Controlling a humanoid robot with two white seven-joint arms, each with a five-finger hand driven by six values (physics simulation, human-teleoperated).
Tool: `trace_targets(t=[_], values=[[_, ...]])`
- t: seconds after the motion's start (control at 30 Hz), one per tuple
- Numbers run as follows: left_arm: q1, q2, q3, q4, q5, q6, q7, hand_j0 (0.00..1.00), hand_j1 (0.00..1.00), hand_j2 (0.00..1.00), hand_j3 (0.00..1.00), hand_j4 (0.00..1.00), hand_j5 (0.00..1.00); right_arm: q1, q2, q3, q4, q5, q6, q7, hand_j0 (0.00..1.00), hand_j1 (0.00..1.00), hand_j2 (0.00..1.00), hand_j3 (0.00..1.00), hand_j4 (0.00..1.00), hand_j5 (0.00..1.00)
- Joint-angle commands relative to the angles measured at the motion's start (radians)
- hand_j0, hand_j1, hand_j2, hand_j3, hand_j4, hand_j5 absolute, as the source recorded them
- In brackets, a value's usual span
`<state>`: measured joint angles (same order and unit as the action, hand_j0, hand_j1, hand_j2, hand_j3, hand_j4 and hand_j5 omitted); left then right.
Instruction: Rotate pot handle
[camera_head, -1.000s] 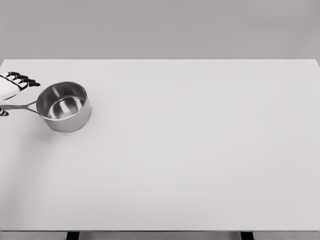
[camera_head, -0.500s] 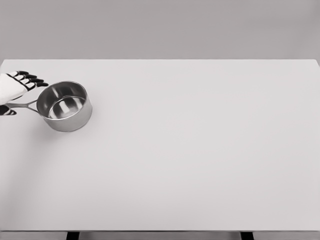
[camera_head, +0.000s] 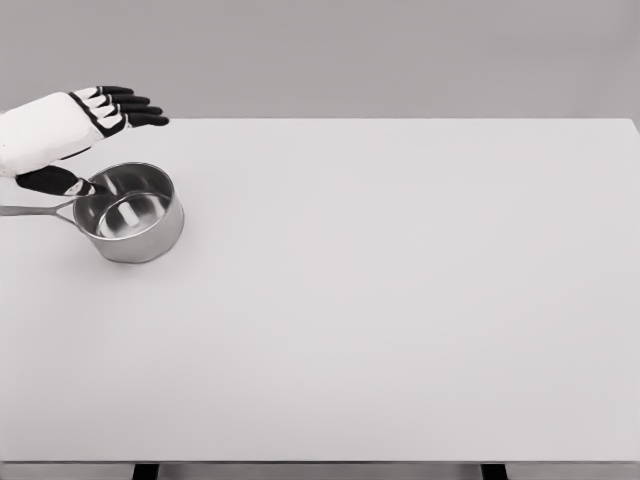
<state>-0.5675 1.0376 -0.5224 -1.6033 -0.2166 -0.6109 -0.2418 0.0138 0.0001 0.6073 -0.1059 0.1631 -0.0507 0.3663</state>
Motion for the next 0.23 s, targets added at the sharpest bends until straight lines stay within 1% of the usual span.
trace_targets(t=[0.0, 0.03, 0.07, 0.1, 0.2], values=[[0.0, -0.126, -0.013, -0.036, 0.011, 0.0, -0.103, 1.0, 1.0, 1.0, 1.0, 1.0, 1.0, 0.0, 0.0, 0.0, 0.0, -0.001, 0.0, 0.0, 1.0, 1.0, 1.0, 1.0, 1.0, 1.0], [-0.021, -0.171, -0.051, -0.049, 0.014, 0.0, -0.125, 1.0, 1.0, 1.0, 1.0, 1.0, 1.0, 0.0, 0.0, 0.0, 0.0, -0.001, 0.0, 0.0, 1.0, 1.0, 1.0, 1.0, 1.0, 1.0], [-0.031, -0.186, -0.067, -0.053, 0.014, 0.0, -0.125, 1.0, 1.0, 1.0, 1.0, 1.0, 1.0, 0.0, 0.0, 0.0, 0.0, -0.001, 0.0, -0.001, 1.0, 1.0, 1.0, 1.0, 1.0, 1.0], [-0.044, -0.218, -0.1, -0.055, 0.014, 0.0, -0.126, 1.0, 1.0, 1.0, 1.0, 1.0, 1.0, 0.0, 0.0, 0.0, 0.0, -0.001, 0.0, 0.0, 1.0, 1.0, 1.0, 1.0, 1.0, 1.0], [-0.052, -0.229, -0.116, -0.052, 0.014, 0.0, -0.126, 1.0, 1.0, 1.0, 1.0, 1.0, 1.0, 0.0, 0.0, 0.0, 0.0, -0.001, 0.0, 0.0, 1.0, 1.0, 1.0, 1.0, 1.0, 1.0]])
